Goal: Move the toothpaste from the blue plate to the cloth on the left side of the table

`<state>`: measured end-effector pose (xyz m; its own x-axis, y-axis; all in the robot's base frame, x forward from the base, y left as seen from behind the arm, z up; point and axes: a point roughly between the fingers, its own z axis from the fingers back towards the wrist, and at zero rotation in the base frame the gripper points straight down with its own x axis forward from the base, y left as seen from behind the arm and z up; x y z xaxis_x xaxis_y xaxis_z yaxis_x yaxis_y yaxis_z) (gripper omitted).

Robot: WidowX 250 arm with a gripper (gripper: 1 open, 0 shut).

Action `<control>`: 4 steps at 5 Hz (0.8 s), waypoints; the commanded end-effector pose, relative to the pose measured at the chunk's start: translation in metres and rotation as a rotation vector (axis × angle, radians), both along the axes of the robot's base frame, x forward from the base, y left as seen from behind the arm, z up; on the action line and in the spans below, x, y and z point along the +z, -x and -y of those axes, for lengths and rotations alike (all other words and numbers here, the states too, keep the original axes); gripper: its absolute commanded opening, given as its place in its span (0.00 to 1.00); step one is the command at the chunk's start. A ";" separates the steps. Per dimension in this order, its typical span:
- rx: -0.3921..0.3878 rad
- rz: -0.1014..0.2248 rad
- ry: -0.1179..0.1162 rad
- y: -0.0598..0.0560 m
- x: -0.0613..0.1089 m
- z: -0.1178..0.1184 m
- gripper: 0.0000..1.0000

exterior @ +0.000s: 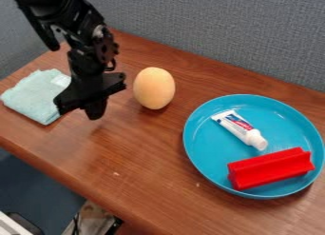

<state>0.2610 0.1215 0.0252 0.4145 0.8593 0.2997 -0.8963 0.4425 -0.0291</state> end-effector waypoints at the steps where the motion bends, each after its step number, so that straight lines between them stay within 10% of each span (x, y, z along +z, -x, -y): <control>1: -0.020 0.015 -0.027 -0.008 0.009 -0.002 0.00; 4: -0.016 -0.006 -0.034 -0.009 0.010 -0.003 0.00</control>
<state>0.2620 0.1229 0.0273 0.4222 0.8568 0.2960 -0.8973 0.4415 0.0019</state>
